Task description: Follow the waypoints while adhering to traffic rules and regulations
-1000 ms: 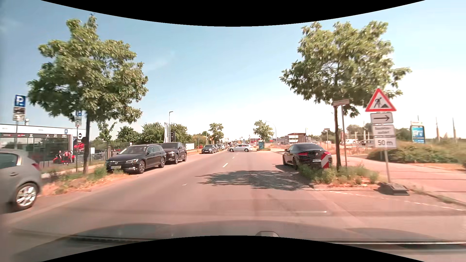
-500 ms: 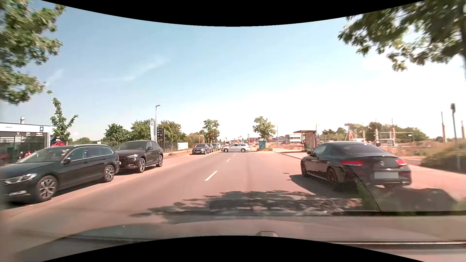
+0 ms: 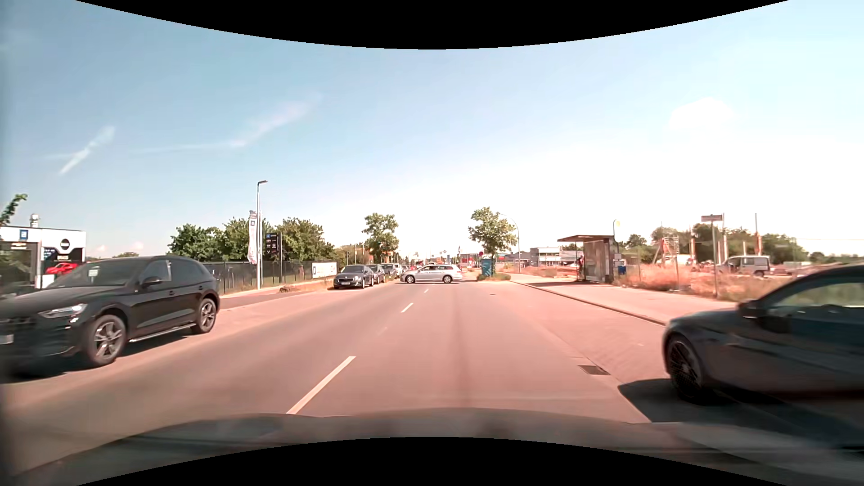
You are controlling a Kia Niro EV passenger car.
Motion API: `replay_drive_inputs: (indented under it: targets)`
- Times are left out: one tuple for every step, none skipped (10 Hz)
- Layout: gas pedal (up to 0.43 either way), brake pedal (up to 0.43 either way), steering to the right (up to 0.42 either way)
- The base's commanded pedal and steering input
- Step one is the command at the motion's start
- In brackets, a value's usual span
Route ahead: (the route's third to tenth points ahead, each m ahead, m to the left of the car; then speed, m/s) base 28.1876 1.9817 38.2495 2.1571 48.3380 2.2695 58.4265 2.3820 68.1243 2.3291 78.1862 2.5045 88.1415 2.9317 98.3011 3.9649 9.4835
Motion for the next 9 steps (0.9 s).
replay_drive_inputs:
  targets:
    - [0.000, 0.280, -0.001]
    - [0.000, 0.280, -0.001]
    - [0.000, 0.280, -0.001]
    - [0.000, 0.287, -0.001]
    - [0.000, 0.287, -0.001]
    - [0.000, 0.287, -0.001]
    - [0.000, 0.293, -0.001]
    - [0.000, 0.293, -0.002]
    - [0.000, 0.293, -0.003]
